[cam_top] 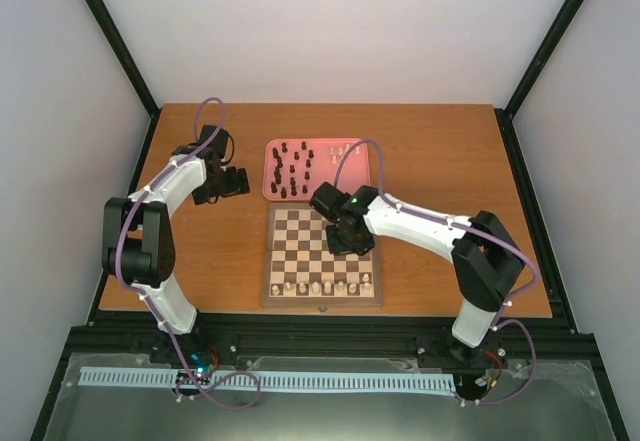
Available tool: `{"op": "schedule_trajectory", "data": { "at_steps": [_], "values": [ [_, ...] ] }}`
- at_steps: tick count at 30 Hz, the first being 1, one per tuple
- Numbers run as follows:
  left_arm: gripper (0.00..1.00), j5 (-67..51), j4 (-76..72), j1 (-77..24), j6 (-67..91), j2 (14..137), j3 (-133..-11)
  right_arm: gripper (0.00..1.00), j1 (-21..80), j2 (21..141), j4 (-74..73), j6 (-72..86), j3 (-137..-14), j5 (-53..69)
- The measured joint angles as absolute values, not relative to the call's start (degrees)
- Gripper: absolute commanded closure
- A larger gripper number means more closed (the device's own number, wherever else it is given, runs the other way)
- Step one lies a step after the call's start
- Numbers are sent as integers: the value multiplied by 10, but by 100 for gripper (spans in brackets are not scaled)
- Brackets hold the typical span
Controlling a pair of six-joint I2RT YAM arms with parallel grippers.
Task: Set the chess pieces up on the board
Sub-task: Place the chess piece on the chessboard.
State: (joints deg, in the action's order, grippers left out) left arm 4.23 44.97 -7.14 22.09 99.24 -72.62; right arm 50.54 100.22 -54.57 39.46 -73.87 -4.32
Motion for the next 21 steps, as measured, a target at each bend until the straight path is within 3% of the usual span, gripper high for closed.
{"op": "schedule_trajectory", "data": {
  "at_steps": [21],
  "values": [
    [0,36,446,-72,223,983,-716,87,561,943,-560,447,-673,-43]
  ]
}}
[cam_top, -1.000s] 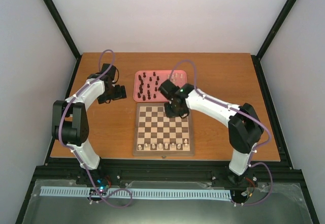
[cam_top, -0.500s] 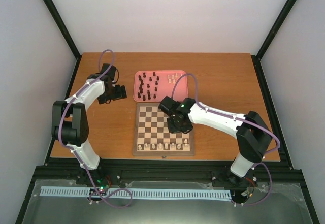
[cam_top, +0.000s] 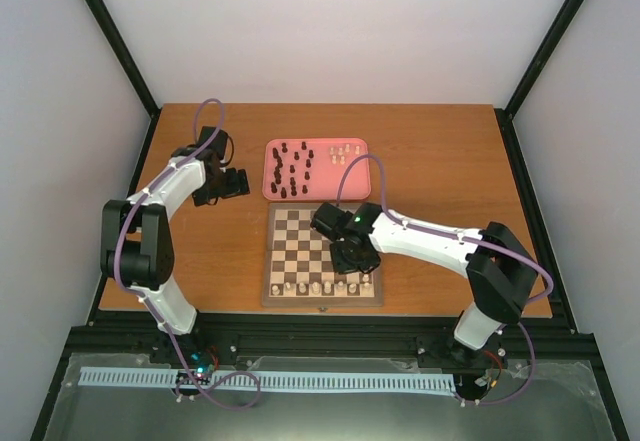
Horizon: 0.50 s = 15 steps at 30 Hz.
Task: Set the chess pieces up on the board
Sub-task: Place the chess piece on the chessboard.
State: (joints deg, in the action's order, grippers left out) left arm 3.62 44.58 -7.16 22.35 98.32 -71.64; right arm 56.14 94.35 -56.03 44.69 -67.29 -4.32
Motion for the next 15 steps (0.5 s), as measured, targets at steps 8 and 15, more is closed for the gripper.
{"op": "schedule_trajectory", "data": {
  "at_steps": [8,15],
  "values": [
    [0,36,445,-72,224,980,-708,87,567,929,-559,450,-646,-36],
    [0,36,444,-72,224,974,-706,87,576,929,-545,448,-640,-27]
  ]
}}
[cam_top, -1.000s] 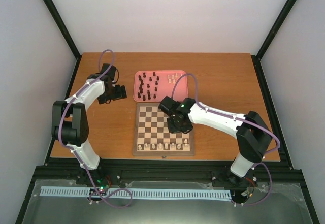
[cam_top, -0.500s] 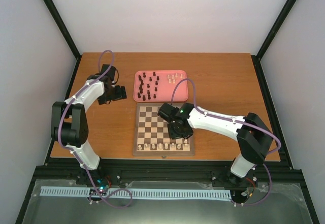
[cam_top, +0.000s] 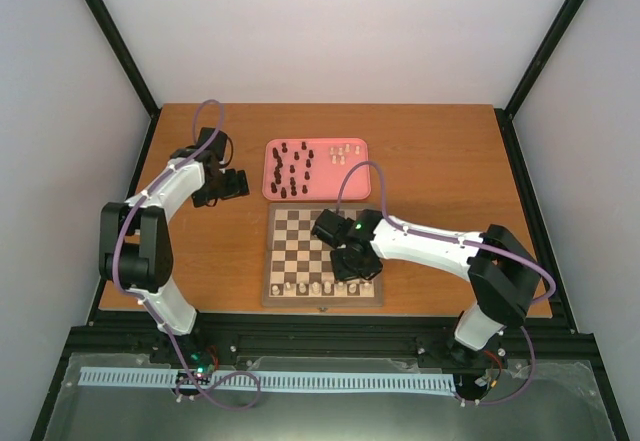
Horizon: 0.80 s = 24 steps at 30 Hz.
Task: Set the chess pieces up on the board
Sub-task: Place the chess piece on the chessboard.
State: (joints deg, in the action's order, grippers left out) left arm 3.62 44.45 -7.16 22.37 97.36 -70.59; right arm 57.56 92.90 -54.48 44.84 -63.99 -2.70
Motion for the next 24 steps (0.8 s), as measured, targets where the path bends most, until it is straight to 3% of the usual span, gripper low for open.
{"op": "schedule_trajectory", "data": {
  "at_steps": [24],
  "values": [
    [0,36,441,-72,224,960,-696,84,576,950,-537,439,-628,-27]
  ]
}}
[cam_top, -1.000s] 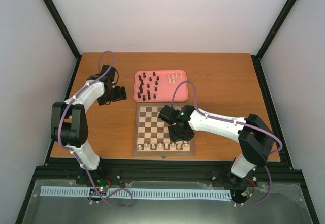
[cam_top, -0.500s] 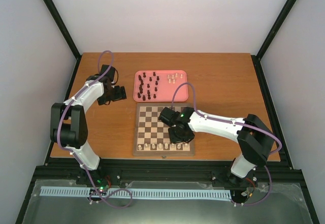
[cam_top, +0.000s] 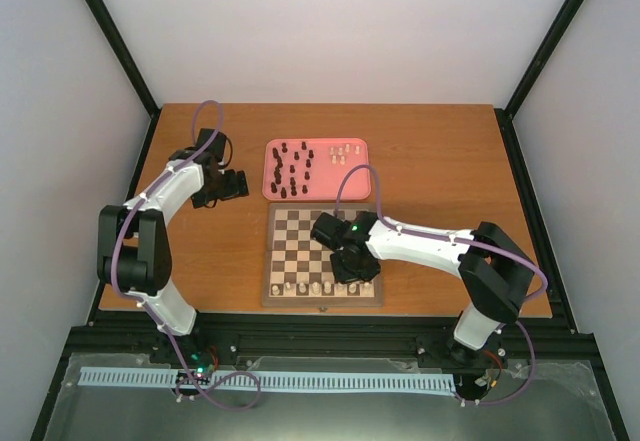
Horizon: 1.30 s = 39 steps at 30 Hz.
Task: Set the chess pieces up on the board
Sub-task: Place the chess piece on the chessboard, then pick up the chess piece from the storage box.
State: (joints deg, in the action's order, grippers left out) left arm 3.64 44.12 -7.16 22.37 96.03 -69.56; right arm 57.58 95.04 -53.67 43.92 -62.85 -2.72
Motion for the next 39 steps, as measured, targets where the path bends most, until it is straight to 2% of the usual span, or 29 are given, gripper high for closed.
{"op": "schedule_trajectory", "data": {
  "at_steps": [5,12,21,29,34,39],
  "values": [
    [0,37,439,-72,224,954,-692,79,576,950,-536,437,-628,-27],
    [0,37,437,-72,224,952,-689,77,576,950,-536,436,-628,-28],
    [0,36,437,-72,224,952,-689,63,576,950,-549,435,-645,-45],
    [0,36,437,-72,224,952,-689,62,568,950,-564,427,-704,-71],
    [0,36,437,-72,224,952,-689,63,509,968,-558,399,-754,-69],
    [0,34,437,-71,224,952,-689,63,415,1059,-541,344,-887,-77]
  ]
}}
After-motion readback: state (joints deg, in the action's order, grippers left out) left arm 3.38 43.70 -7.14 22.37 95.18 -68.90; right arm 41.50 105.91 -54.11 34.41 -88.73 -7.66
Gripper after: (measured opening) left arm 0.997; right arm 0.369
